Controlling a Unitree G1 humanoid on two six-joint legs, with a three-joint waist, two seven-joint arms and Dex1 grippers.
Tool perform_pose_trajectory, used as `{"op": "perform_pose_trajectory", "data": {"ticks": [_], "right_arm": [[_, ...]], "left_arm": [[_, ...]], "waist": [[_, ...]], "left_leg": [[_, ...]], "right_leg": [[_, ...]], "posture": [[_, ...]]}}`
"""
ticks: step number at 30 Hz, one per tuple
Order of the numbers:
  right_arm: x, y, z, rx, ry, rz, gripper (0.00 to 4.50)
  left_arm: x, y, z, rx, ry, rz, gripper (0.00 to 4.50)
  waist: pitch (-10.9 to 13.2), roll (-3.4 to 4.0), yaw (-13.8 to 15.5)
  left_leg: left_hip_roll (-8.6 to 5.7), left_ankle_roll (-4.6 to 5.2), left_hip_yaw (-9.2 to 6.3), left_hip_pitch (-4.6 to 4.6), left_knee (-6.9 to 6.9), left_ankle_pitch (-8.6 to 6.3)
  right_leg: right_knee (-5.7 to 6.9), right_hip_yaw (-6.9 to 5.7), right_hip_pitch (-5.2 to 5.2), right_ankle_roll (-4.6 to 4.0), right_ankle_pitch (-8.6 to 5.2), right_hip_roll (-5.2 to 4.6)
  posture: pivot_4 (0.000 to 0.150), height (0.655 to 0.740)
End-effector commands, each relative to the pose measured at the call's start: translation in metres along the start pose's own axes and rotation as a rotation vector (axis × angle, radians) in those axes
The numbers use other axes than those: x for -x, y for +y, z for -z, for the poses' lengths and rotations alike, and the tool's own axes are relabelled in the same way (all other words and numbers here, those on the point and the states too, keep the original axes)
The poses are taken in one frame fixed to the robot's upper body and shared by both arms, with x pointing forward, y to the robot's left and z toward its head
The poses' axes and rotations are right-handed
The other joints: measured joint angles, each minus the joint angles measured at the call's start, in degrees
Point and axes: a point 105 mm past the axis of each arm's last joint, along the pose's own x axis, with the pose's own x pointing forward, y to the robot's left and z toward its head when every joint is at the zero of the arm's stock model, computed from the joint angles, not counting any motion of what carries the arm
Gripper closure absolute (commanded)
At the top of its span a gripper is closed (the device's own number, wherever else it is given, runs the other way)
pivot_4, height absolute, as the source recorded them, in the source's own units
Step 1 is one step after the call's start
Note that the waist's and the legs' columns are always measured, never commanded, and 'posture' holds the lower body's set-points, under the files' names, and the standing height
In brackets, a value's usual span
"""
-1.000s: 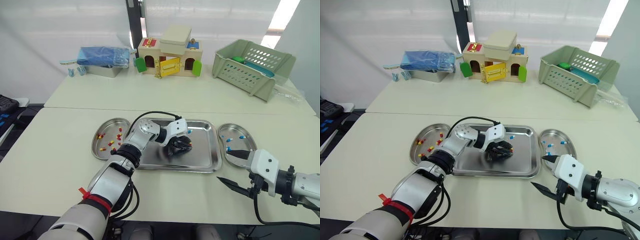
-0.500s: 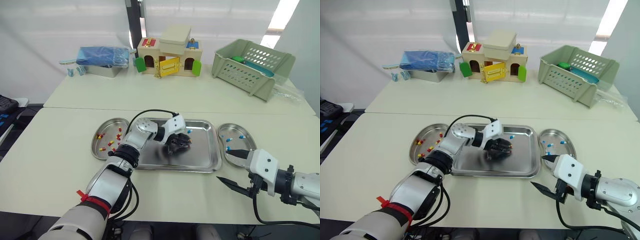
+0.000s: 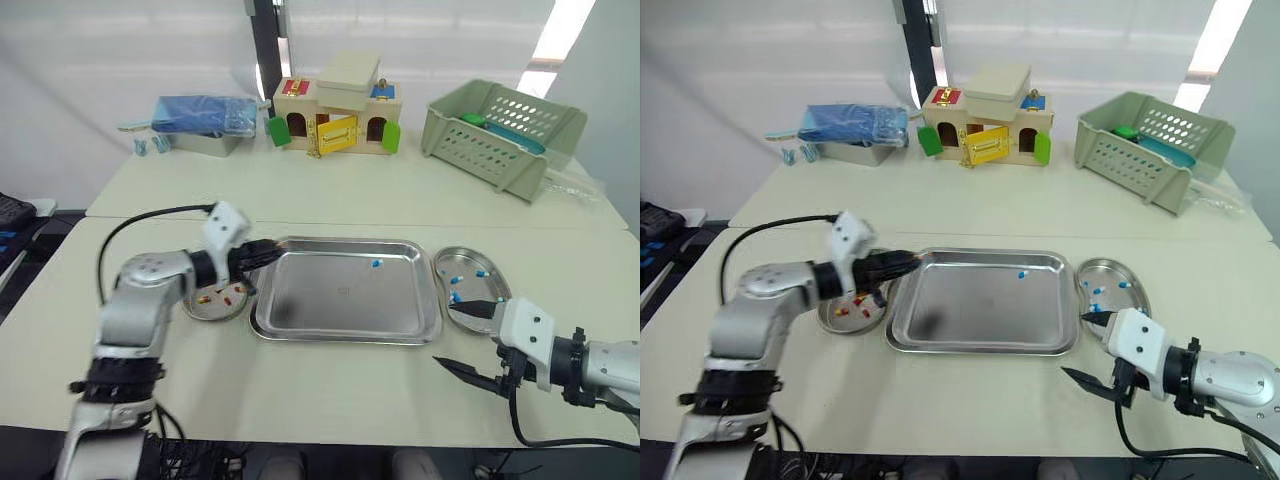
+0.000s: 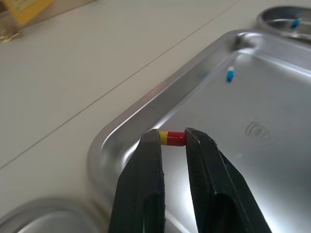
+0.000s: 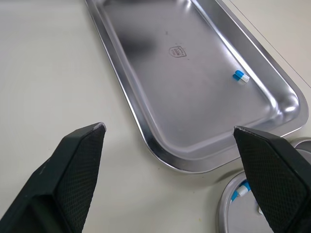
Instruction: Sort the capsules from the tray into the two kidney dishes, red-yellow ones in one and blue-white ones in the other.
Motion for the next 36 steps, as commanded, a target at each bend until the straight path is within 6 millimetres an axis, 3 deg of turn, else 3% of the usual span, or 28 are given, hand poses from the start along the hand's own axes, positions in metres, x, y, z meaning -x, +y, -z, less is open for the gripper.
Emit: {"op": "perform_pose_trajectory", "data": {"ticks": [1, 5, 12, 14, 16, 21, 25, 32, 36], "right_arm": [[0.001, -0.003, -0.008, 0.039, -0.026, -0.014, 0.06], [-0.001, -0.004, -0.007, 0.041, -0.028, -0.022, 0.06], [-0.003, -0.005, -0.008, 0.046, -0.032, -0.026, 0.06], [-0.003, -0.006, -0.008, 0.047, -0.032, -0.027, 0.06], [-0.003, -0.006, -0.008, 0.048, -0.033, -0.027, 0.06], [-0.002, -0.006, -0.007, 0.048, -0.030, -0.028, 0.06], [-0.001, -0.007, -0.006, 0.049, -0.027, -0.029, 0.06], [0.004, -0.011, -0.003, 0.044, -0.027, -0.012, 0.06], [0.005, -0.008, -0.002, 0.026, -0.033, -0.019, 0.06]], "left_arm": [[0.029, 0.024, 0.013, -0.028, 0.059, -0.154, 4.16], [0.041, 0.037, 0.032, -0.019, 0.125, -0.237, 4.16], [0.043, 0.040, 0.041, 0.025, 0.133, -0.259, 4.16], [0.046, 0.039, 0.038, 0.035, 0.123, -0.253, 3.37], [0.050, 0.037, 0.034, 0.031, 0.118, -0.235, 2.97], [0.069, 0.034, 0.021, 0.011, 0.110, -0.210, 1.44], [0.084, 0.021, 0.012, 0.011, 0.099, -0.152, 0.19], [0.115, -0.042, 0.008, 0.034, 0.002, 0.036, 0.06], [0.135, -0.055, 0.037, 0.100, 0.045, 0.014, 0.06]], "waist": [[0.00, 0.00, 0.29], [0.01, -0.01, 0.87], [0.01, -0.01, 1.03], [0.01, -0.01, 0.97], [0.01, -0.01, 0.77], [0.01, -0.01, 0.49], [0.01, 0.00, 0.52], [0.01, 0.00, 0.20], [0.00, 0.01, 0.50]], "left_leg": [[-0.01, 0.00, 0.01, -0.01, 0.00, 0.00], [-0.01, 0.06, 0.01, -0.01, 0.00, -0.04], [-0.01, 0.08, 0.03, -0.02, -0.01, -0.05], [0.00, 0.08, 0.03, -0.02, -0.02, -0.05], [0.00, 0.08, 0.03, -0.01, -0.03, -0.05], [0.02, 0.09, 0.03, -0.02, -0.08, -0.06], [0.02, 0.10, 0.06, 0.00, -0.12, -0.06], [0.09, 0.11, 0.18, 0.00, -0.23, -0.07], [0.09, 0.12, 0.20, 0.13, -0.23, -0.07]], "right_leg": [[-0.02, 0.01, 0.00, 0.00, 0.00, -0.02], [-0.01, 0.00, -0.01, 0.00, 0.00, -0.02], [-0.01, 0.01, -0.03, 0.00, 0.00, -0.03], [0.00, 0.01, -0.04, 0.00, 0.00, -0.02], [0.00, 0.01, -0.04, 0.00, 0.00, -0.02], [0.02, 0.02, -0.08, -0.01, 0.00, -0.01], [0.00, 0.05, -0.08, -0.01, 0.00, -0.01], [-0.03, 0.14, -0.15, -0.02, -0.01, -0.01], [-0.01, 0.14, -0.03, -0.02, -0.01, -0.01]], "posture": [[0.150, 0.7400], [0.150, 0.7400], [0.150, 0.7400], [0.150, 0.7400], [0.150, 0.7400], [0.150, 0.7400], [0.150, 0.7400], [0.150, 0.7400], [0.150, 0.7400]]}}
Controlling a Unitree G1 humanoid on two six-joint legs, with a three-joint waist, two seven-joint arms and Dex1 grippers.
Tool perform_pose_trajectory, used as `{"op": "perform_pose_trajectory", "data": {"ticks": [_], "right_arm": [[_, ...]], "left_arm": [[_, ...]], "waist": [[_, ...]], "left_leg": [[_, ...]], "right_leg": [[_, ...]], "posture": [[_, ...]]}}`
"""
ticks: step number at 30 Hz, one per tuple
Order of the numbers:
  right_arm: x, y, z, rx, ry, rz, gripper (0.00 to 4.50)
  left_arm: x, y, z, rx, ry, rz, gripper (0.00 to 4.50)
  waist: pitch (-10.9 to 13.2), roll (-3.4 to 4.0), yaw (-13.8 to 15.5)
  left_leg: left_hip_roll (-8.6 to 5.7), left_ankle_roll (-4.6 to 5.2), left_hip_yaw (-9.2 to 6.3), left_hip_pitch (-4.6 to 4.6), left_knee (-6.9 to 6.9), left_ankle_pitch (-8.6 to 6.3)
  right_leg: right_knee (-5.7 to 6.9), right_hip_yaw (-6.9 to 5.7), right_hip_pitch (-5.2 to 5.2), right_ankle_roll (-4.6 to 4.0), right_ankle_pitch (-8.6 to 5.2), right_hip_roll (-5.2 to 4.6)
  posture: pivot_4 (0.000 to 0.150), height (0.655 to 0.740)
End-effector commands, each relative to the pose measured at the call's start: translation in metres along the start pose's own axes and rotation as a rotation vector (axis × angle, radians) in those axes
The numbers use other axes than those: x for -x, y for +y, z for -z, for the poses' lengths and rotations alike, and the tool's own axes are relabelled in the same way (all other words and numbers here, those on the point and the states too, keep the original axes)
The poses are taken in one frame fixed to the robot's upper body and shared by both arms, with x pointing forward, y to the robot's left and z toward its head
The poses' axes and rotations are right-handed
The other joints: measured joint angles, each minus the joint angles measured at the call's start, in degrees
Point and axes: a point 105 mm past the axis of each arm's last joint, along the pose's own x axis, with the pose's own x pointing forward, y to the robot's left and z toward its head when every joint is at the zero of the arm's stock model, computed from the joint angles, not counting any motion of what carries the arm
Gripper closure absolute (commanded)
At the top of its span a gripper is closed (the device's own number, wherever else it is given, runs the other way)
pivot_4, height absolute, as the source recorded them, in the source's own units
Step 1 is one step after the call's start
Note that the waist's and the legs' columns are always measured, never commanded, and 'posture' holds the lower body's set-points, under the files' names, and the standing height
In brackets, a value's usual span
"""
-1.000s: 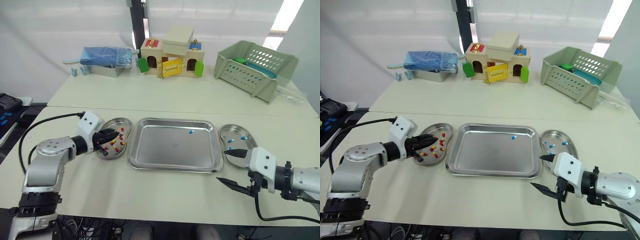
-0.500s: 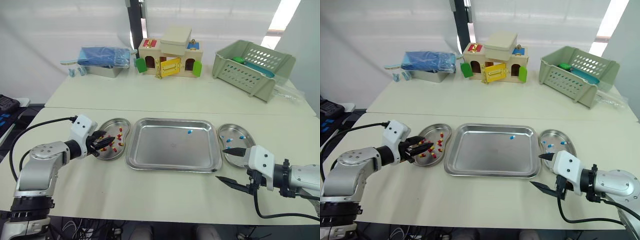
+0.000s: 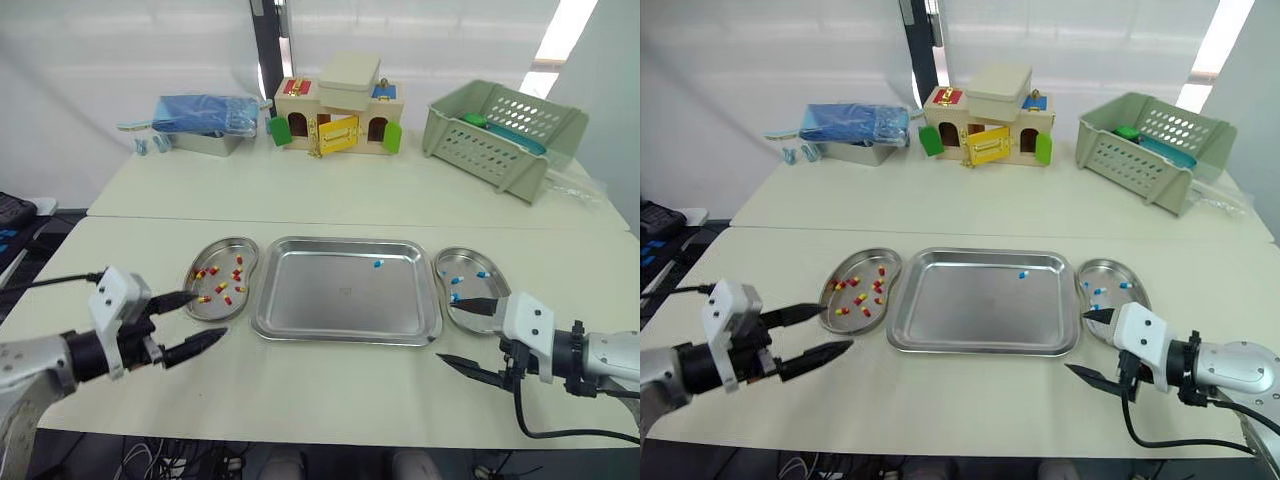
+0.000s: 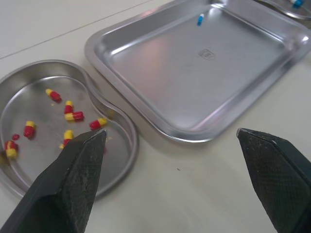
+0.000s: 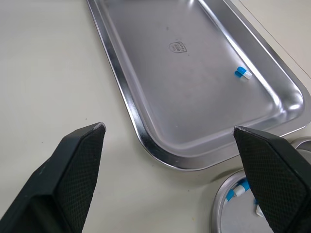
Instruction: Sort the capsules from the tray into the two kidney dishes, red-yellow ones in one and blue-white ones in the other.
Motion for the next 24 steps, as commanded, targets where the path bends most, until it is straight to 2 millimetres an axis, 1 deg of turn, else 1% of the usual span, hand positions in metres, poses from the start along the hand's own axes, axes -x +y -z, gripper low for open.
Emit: {"op": "perform_pose_trajectory", "data": {"ticks": [1, 2, 6, 8, 14, 17, 20, 22, 24], "right_arm": [[0.005, 0.000, -0.007, 0.029, -0.029, 0.003, 0.06], [0.005, 0.000, -0.006, 0.028, -0.027, 0.004, 0.06], [0.007, 0.002, -0.003, 0.006, -0.023, 0.006, 0.06], [0.007, 0.003, -0.002, 0.004, -0.020, 0.003, 0.06], [0.007, 0.002, -0.002, 0.003, -0.016, -0.005, 0.06], [0.005, -0.001, -0.006, 0.013, -0.026, -0.010, 0.06], [0.002, -0.008, -0.014, 0.019, -0.063, -0.015, 0.06], [-0.002, -0.016, -0.023, 0.022, -0.094, -0.025, 0.06], [-0.008, -0.028, -0.034, 0.043, -0.121, -0.049, 0.06]], "left_arm": [[0.016, -0.005, 0.013, -0.011, 0.004, -0.030, 0.06], [0.018, -0.007, 0.018, -0.010, 0.013, -0.031, 0.06], [0.025, -0.014, 0.047, 0.027, 0.069, -0.050, 0.06], [0.026, -0.016, 0.053, 0.018, 0.080, -0.051, 0.06], [0.019, -0.013, 0.044, -0.021, 0.037, -0.048, 0.06], [0.013, -0.016, 0.038, -0.038, 0.015, -0.033, 0.06], [0.005, -0.022, 0.032, -0.042, -0.013, -0.009, 0.06], [0.001, -0.026, 0.026, -0.070, -0.021, 0.008, 0.06], [-0.002, -0.030, 0.014, -0.096, -0.052, 0.020, 0.06]], "waist": [[0.00, 0.00, 0.04], [0.00, -0.01, 0.14], [0.00, -0.02, 0.64], [-0.01, -0.02, 0.64], [-0.01, -0.03, 0.65], [-0.01, -0.02, 0.53], [-0.01, -0.02, 0.35], [-0.01, -0.02, 0.34], [0.00, -0.01, 0.17]], "left_leg": [[0.00, 0.00, 0.04, 0.04, -0.01, -0.01], [0.00, 0.01, 0.04, 0.03, -0.02, -0.01], [-0.02, 0.01, 0.04, 0.02, -0.01, -0.01], [-0.02, 0.01, 0.04, 0.02, -0.02, -0.02], [-0.02, 0.01, 0.03, 0.02, -0.02, -0.02], [-0.01, 0.01, 0.03, 0.03, -0.02, -0.02], [0.00, 0.01, 0.04, 0.06, -0.03, -0.02], [0.00, 0.01, 0.01, 0.05, -0.03, -0.02], [0.01, 0.01, 0.03, 0.06, -0.03, -0.02]], "right_leg": [[-0.02, 0.03, 0.02, 0.00, 0.00, 0.00], [-0.03, 0.02, 0.02, 0.00, 0.00, 0.00], [-0.05, 0.03, 0.04, 0.00, 0.00, 0.00], [-0.07, 0.02, 0.04, -0.01, 0.00, 0.00], [-0.07, 0.01, 0.05, 0.00, 0.00, 0.00], [-0.07, 0.00, 0.04, 0.00, 0.00, 0.00], [-0.06, 0.02, 0.04, -0.01, 0.00, 0.00], [-0.06, 0.00, 0.05, 0.00, 0.00, 0.01], [-0.06, 0.02, 0.05, -0.01, 0.00, 0.02]], "posture": [[0.150, 0.7400], [0.150, 0.7400], [0.150, 0.7400], [0.150, 0.7400], [0.150, 0.7400], [0.150, 0.7400], [0.150, 0.7400], [0.150, 0.7400], [0.150, 0.7400]]}}
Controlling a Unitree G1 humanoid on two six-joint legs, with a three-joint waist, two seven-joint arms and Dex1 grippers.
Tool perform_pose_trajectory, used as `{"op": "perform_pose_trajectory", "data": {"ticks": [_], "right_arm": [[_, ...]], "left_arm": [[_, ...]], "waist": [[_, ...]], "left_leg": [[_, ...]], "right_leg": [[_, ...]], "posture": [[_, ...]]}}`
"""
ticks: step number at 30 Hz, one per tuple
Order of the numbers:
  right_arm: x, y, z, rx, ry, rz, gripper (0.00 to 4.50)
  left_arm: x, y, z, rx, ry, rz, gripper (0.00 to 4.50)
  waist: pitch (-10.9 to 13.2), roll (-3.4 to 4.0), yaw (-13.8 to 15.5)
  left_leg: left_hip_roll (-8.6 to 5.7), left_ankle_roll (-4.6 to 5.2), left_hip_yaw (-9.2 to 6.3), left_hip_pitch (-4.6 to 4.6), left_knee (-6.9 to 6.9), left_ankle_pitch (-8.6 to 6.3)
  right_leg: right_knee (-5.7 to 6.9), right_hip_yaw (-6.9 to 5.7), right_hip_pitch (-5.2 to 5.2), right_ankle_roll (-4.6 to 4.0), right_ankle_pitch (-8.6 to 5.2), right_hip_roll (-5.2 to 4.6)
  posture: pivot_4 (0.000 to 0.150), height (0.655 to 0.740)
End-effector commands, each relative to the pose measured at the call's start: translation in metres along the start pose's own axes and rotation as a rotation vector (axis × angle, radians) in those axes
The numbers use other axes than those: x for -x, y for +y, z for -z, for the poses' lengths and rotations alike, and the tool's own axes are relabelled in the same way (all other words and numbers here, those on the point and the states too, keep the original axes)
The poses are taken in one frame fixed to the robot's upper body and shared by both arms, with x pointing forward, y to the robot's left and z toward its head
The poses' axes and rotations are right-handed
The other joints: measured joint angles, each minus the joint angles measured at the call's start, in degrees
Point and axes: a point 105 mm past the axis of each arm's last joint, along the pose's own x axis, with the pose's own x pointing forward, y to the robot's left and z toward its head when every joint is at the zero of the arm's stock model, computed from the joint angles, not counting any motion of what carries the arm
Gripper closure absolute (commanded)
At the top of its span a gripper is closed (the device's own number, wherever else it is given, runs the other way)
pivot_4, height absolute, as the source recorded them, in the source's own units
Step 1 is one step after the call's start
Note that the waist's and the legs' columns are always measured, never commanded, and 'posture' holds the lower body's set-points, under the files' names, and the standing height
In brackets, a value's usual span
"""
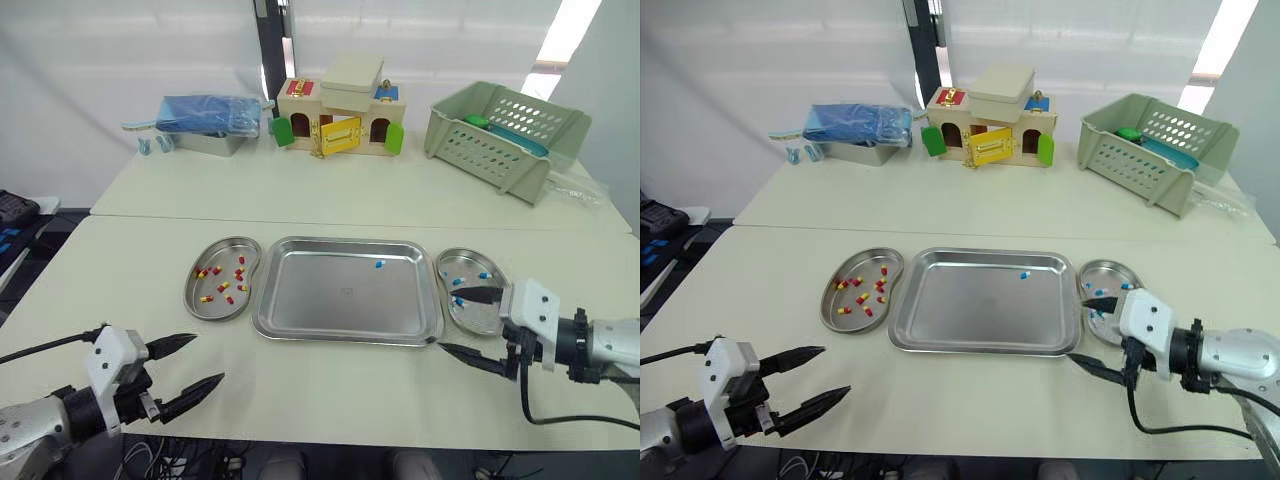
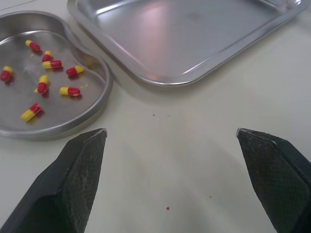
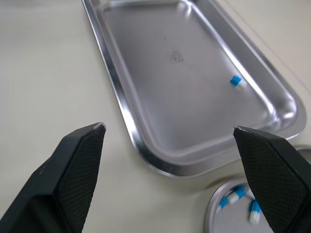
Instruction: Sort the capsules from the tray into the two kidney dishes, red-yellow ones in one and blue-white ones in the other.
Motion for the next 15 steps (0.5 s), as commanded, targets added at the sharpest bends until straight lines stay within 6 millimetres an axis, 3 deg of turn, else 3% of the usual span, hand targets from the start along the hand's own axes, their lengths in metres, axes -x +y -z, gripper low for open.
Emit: {"op": "perform_pose_trajectory", "data": {"ticks": [1, 8, 10, 15], "right_arm": [[-0.008, -0.014, -0.016, 0.030, -0.043, -0.048, 0.06], [-0.045, -0.063, -0.030, 0.088, -0.025, -0.093, 0.06], [-0.064, -0.081, -0.029, 0.065, 0.006, -0.078, 0.06], [-0.096, -0.093, -0.025, 0.012, 0.049, -0.143, 0.06]], "left_arm": [[-0.007, -0.009, -0.027, -0.067, -0.069, 0.031, 0.06], [-0.017, -0.027, -0.056, -0.123, -0.130, 0.070, 0.06], [-0.020, -0.032, -0.061, -0.131, -0.143, 0.072, 0.06], [-0.025, -0.033, -0.067, -0.142, -0.160, 0.056, 0.06]], "waist": [[0.01, 0.02, -0.02], [0.03, 0.04, -0.37], [0.02, 0.03, -0.63], [0.04, 0.05, -0.94]], "left_leg": [[0.00, 0.00, 0.00, 0.00, 0.01, 0.00], [0.00, -0.01, -0.01, -0.01, -0.01, 0.01], [-0.01, -0.01, -0.02, -0.02, -0.03, 0.01], [0.00, -0.04, -0.03, -0.04, -0.04, 0.02]], "right_leg": [[0.01, 0.00, 0.00, 0.00, 0.00, 0.00], [0.00, 0.00, -0.03, 0.00, 0.00, 0.00], [0.00, -0.01, -0.05, 0.00, 0.00, 0.00], [-0.02, -0.01, -0.08, -0.02, 0.00, 0.00]], "posture": [[0.150, 0.7400], [0.150, 0.7400], [0.150, 0.7400], [0.150, 0.7400]]}}
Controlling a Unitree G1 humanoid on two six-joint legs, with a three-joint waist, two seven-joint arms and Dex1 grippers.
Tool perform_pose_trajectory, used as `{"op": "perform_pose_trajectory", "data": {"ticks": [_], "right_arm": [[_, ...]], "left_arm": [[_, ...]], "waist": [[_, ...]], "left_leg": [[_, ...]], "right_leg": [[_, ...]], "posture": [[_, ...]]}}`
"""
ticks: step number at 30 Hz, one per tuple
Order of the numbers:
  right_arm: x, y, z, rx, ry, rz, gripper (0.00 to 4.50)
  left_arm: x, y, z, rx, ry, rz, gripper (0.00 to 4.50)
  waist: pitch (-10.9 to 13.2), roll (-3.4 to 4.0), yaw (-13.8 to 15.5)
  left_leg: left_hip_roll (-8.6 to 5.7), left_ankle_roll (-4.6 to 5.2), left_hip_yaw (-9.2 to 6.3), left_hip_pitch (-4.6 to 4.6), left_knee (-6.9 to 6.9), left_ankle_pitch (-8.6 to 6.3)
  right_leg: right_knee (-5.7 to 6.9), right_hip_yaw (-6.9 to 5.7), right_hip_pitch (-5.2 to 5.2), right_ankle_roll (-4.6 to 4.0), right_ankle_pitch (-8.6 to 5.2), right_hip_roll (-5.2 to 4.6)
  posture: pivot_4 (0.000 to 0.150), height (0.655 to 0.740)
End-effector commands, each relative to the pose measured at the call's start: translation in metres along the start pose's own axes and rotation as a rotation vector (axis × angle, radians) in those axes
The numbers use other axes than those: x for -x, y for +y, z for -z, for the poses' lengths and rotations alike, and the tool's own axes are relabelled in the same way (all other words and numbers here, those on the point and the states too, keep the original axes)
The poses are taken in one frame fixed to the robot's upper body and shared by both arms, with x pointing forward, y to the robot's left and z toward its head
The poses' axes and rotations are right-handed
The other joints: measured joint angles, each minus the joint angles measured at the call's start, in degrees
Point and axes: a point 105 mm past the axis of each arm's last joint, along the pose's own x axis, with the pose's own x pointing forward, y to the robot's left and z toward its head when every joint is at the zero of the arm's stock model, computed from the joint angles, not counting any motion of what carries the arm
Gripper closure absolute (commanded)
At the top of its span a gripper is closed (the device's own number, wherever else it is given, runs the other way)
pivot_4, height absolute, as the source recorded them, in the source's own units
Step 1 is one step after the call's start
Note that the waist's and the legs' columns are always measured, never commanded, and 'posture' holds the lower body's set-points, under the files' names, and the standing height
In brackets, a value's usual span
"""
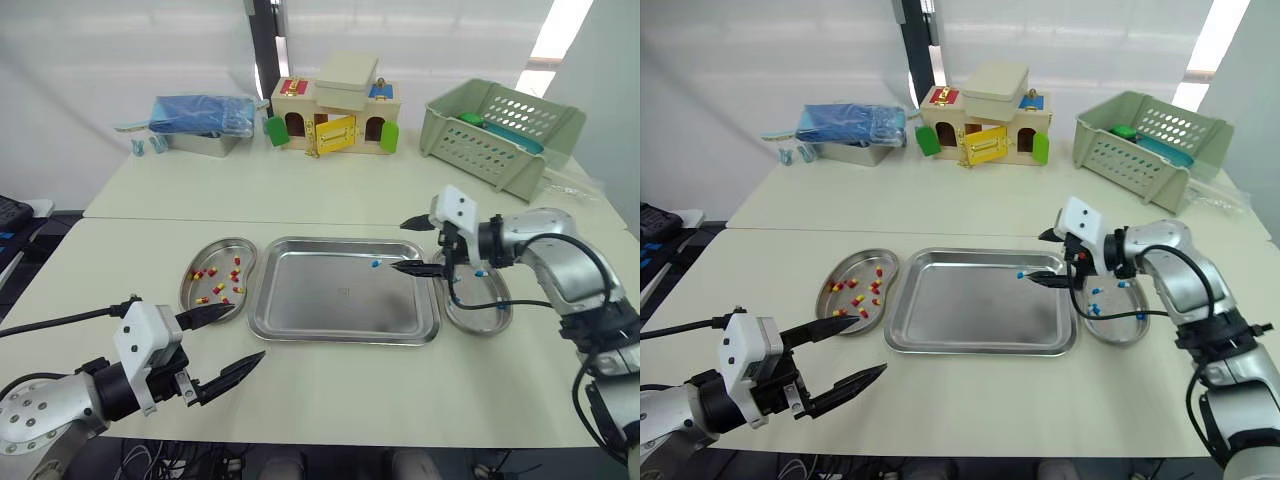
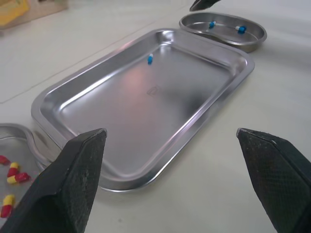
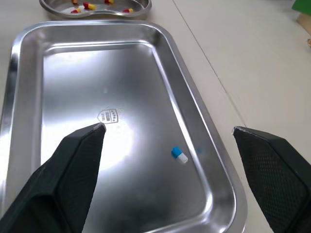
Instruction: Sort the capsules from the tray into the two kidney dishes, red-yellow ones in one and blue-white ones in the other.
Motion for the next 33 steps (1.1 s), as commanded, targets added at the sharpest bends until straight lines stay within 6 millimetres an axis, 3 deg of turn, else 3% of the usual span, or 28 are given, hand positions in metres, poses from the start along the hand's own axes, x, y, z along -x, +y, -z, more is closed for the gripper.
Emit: {"op": "perform_pose_trajectory", "data": {"ticks": [1, 6, 9, 12, 33], "right_arm": [[-0.012, -0.007, -0.001, 0.012, 0.021, -0.029, 0.06], [-0.035, -0.012, 0.006, 0.045, 0.054, -0.063, 0.06], [-0.044, -0.010, 0.009, 0.043, 0.058, -0.092, 0.68], [-0.048, -0.010, 0.013, 0.050, 0.067, -0.105, 1.67], [-0.070, -0.023, 0.033, 0.036, 0.128, -0.084, 1.67]], "left_arm": [[-0.004, -0.003, -0.008, -0.024, -0.017, 0.001, 0.06], [-0.008, 0.004, -0.018, -0.055, -0.040, -0.019, 0.06], [-0.009, 0.008, -0.020, -0.068, -0.034, -0.017, 0.00], [-0.010, 0.010, -0.021, -0.073, -0.028, -0.009, 0.00], [-0.011, 0.013, -0.023, -0.084, -0.010, -0.019, 0.00]], "waist": [[0.00, 0.00, 0.12], [0.00, 0.01, 0.01], [0.01, 0.01, -0.10], [0.01, 0.02, -0.12], [0.04, 0.07, -0.82]], "left_leg": [[-0.01, -0.02, -0.02, -0.09, 0.01, 0.01], [-0.02, -0.16, -0.01, -0.22, 0.04, 0.09], [-0.02, -0.19, 0.02, -0.23, 0.03, 0.11], [-0.02, -0.21, 0.01, -0.29, 0.03, 0.12], [-0.01, -0.24, 0.02, -0.30, 0.02, 0.14]], "right_leg": [[-0.01, -0.02, -0.07, 0.00, 0.00, -0.01], [0.07, 0.01, -0.28, 0.00, 0.00, -0.01], [0.07, 0.03, -0.31, 0.00, 0.00, -0.01], [0.08, 0.02, -0.37, 0.00, 0.00, -0.01], [0.12, 0.05, -0.43, 0.00, 0.01, 0.00]], "posture": [[0.150, 0.7400], [0.150, 0.7400], [0.150, 0.7400], [0.150, 0.7400], [0.150, 0.7400]]}}
